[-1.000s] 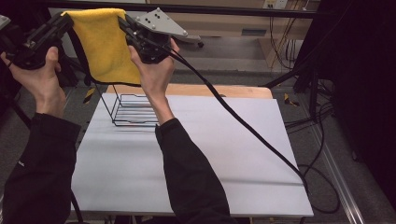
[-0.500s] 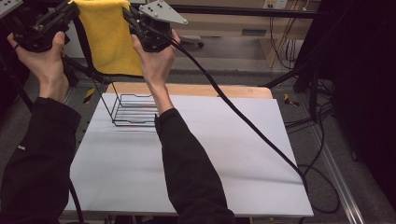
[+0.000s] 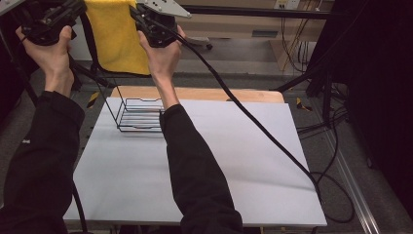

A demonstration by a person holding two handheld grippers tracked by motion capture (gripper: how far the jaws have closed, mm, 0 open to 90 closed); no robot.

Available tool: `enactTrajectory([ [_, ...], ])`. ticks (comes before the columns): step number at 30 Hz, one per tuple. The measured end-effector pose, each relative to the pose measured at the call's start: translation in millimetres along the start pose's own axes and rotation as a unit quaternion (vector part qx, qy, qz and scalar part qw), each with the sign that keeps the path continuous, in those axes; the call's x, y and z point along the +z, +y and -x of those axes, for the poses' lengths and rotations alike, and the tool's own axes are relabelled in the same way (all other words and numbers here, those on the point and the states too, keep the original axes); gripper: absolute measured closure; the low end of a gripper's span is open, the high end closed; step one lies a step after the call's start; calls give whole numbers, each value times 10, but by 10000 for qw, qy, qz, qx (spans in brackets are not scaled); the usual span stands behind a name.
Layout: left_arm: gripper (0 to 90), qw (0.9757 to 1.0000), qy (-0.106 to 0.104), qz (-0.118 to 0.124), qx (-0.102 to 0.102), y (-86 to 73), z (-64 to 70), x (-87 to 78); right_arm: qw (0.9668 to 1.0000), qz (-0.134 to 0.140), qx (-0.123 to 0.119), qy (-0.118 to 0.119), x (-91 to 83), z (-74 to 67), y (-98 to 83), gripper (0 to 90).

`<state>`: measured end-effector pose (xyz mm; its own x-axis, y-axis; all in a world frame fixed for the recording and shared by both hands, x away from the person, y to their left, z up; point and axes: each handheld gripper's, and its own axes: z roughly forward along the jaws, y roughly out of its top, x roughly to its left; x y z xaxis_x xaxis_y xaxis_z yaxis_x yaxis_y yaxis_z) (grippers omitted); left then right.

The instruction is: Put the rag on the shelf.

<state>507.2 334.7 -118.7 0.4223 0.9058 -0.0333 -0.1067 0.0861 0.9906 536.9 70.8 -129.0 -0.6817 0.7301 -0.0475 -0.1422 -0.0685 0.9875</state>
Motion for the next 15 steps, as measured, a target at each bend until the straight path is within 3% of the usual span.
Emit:
enactTrajectory([
  [3,792,10000,-28,-41,-41,-43,-8,41,9999,-88,-41,-41,31,47,-36,832],
  [8,792,9998,-101,-188,54,-157,-5,59,9998,-176,-48,-33,17,99,-111,832],
  [15,791,9992,-207,-337,97,-330,-16,-12,9994,-332,64,70,-48,103,-298,832],
])
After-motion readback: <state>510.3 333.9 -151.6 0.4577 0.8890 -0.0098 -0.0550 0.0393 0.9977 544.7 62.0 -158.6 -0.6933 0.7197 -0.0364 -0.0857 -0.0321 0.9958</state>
